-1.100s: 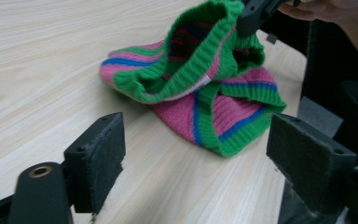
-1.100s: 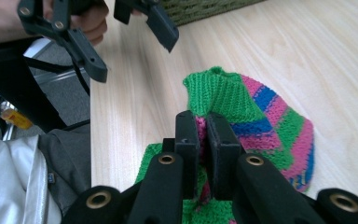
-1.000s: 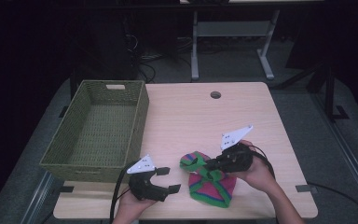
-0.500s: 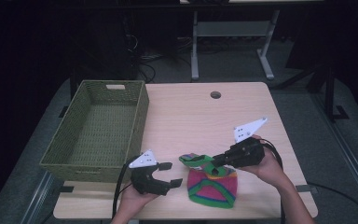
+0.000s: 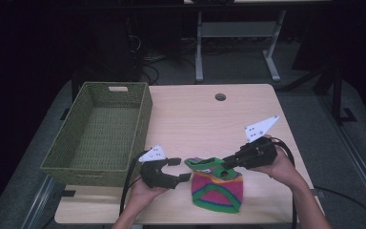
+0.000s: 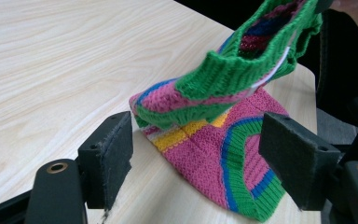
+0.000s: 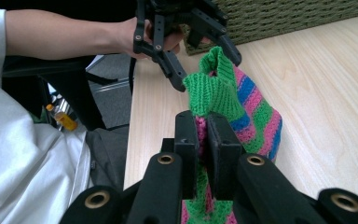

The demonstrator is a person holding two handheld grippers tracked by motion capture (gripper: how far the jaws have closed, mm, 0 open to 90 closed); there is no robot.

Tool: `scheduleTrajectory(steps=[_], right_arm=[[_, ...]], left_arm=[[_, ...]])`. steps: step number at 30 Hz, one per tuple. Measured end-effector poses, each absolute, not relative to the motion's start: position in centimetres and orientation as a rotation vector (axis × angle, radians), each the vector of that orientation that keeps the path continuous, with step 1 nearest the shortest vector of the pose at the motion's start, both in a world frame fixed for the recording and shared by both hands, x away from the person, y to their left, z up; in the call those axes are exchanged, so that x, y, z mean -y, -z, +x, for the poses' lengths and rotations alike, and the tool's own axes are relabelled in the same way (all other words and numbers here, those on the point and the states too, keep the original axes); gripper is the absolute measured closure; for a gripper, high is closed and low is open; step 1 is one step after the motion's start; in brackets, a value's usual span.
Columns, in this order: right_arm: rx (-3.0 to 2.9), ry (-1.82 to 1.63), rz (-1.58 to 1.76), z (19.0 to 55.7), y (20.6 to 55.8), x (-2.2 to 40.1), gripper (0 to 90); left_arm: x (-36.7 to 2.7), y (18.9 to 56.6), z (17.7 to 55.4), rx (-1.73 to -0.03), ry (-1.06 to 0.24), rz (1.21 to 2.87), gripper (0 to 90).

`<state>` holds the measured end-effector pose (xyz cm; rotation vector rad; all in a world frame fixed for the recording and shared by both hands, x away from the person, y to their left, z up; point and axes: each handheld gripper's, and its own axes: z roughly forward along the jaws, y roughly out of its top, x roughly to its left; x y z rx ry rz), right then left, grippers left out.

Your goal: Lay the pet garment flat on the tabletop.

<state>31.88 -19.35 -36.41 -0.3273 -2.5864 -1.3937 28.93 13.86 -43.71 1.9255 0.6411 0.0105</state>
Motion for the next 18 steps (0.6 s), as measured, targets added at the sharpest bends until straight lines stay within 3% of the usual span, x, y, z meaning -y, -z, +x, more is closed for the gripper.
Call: scheduleTrajectory(steps=[6, 9, 15, 18], right_arm=[[2.559, 1.391, -0.315, 32.3, 36.3, 19.9, 83.3], [2.553, 1.397, -0.309, 32.4, 36.4, 20.2, 83.3], [2.555, 1.386, -0.32, 32.5, 36.6, 20.8, 83.3], [2.568, 1.378, -0.347, 32.6, 36.7, 21.2, 83.3]], left_arm=[[-13.1, 44.3, 30.2, -0.602, 0.056, 1.909, 25.3], [-13.0, 44.6, 30.8, -0.601, 0.066, 1.884, 31.7], [-12.9, 44.8, 31.0, -0.56, 0.077, 1.855, 70.0], [-12.9, 44.4, 30.7, -0.547, 0.066, 1.85, 79.1]])
